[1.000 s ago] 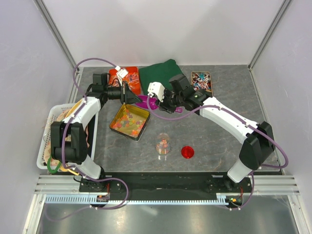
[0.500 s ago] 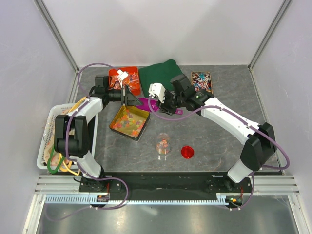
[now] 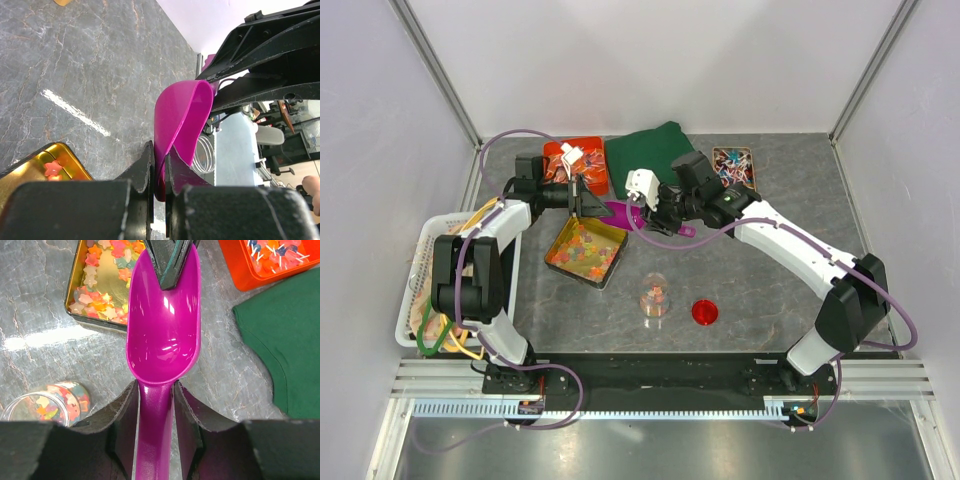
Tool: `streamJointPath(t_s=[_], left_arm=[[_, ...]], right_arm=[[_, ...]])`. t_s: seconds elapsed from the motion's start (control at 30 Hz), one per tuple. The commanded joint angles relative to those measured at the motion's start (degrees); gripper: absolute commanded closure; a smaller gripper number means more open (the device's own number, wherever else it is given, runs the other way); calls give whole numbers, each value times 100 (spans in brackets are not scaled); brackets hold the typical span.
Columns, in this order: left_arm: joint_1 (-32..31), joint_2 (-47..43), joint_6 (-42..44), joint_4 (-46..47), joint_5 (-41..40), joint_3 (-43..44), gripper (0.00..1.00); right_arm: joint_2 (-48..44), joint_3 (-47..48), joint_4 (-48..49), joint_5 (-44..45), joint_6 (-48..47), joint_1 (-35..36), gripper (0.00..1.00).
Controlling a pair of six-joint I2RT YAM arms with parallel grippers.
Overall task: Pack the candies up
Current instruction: Adjust the spatula.
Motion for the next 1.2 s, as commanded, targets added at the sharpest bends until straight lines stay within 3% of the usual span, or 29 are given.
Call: streamJointPath(t_s=[0.0,0.9,0.97,1.13,1.17], left_arm=[[-12,38,-260,389,310,-13,98],[84,73,-866,1092,679,-198,98],[84,73,-893,1136,670,-207,98],[84,64,-954,1215,688,-233,98],[93,73,-980,1241,679,-224,98]], right_arm=[[-115,-78,304,-336,-75,31,60],[8,-167,427,-486,-48,48,62],[34,-140,445,-512,22,57,66],[175,-52,410,-285,101,154,100],[201,-26,418,-223,118,197,100]])
